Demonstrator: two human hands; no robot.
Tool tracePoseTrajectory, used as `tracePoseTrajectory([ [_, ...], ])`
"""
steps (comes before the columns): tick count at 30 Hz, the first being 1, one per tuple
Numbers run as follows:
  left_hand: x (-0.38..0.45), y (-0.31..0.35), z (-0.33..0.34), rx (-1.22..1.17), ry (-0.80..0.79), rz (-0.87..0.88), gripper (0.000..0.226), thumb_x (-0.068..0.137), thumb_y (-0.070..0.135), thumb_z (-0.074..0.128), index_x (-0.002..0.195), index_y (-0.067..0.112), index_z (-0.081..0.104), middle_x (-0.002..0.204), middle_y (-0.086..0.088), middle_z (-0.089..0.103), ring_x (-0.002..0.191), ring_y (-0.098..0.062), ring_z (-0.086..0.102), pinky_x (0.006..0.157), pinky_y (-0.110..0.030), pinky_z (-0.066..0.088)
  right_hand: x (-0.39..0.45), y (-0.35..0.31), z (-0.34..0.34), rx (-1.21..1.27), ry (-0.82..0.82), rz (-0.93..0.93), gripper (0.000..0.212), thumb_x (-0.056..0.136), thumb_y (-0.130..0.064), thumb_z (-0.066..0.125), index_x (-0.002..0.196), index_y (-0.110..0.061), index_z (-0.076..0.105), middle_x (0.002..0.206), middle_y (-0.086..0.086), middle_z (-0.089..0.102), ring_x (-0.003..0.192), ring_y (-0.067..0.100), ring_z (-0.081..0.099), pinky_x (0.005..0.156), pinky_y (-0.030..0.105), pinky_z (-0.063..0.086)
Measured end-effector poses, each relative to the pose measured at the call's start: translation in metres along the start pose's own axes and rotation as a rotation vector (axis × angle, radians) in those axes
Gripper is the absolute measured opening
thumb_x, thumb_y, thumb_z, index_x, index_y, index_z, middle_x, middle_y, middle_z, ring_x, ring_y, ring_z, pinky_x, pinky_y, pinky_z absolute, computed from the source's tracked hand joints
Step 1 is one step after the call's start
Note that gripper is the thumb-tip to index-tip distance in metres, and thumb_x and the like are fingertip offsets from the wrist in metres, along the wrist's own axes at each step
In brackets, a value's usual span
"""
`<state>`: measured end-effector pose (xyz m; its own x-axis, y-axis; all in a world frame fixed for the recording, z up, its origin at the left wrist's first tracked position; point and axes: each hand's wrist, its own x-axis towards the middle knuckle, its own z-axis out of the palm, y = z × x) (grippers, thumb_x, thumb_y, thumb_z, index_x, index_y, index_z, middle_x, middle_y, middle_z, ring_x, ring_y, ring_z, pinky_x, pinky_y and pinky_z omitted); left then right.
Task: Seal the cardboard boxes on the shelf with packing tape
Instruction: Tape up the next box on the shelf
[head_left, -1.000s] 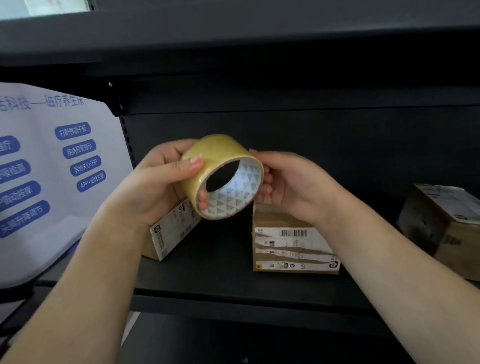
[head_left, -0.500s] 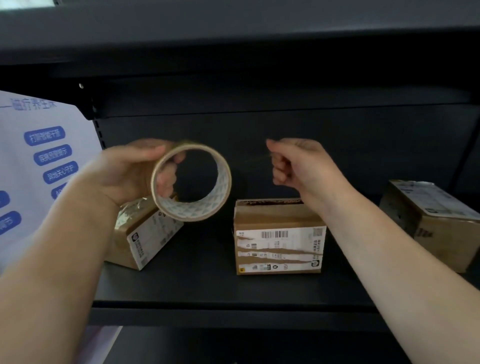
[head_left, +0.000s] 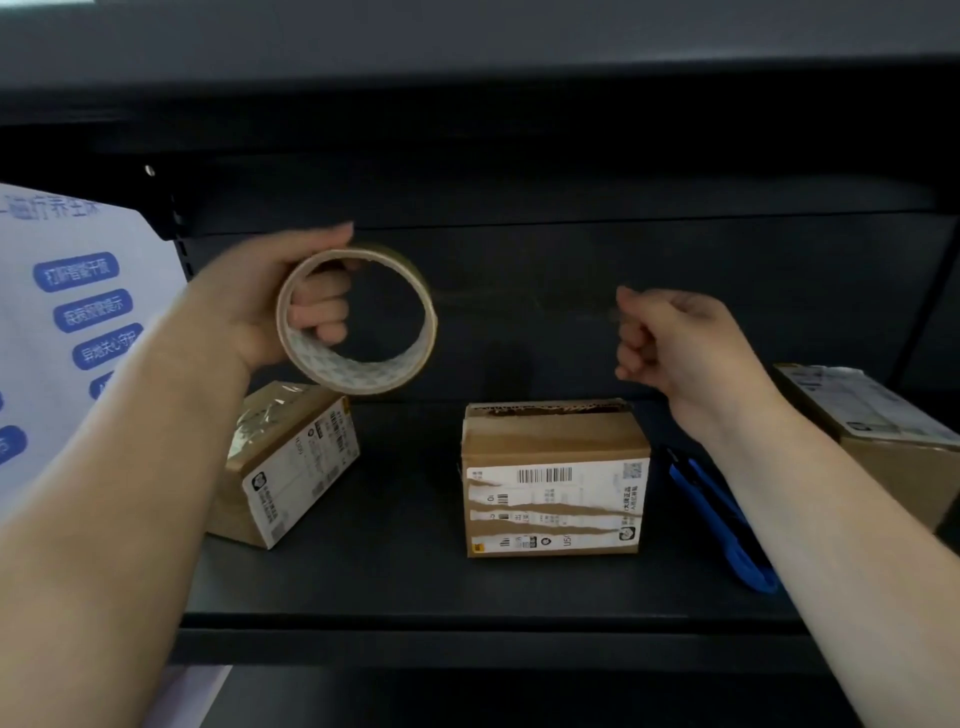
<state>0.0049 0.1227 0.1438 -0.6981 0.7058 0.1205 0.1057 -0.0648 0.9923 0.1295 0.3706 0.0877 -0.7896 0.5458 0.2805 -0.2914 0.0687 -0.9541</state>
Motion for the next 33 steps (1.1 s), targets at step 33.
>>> tracePoseTrajectory([
  [33,0.037,-0.041,-0.002,0.993,-0.031,-0.424,0.013,0.073,0.041,0.072,0.073,0.029,0.076,0.092,-0.008,0.072,0.091,-0.027,0.063,0.076,-0.035,0.049,-0.018,0.037,-0.039,-0.503,0.006,0.119,0.026,0.092,-0.018,0.054,0.071,-0.003,0.059,0.052,0.002,0.041,0.047,0.012,0.04,0.049,0.024,0.042],
])
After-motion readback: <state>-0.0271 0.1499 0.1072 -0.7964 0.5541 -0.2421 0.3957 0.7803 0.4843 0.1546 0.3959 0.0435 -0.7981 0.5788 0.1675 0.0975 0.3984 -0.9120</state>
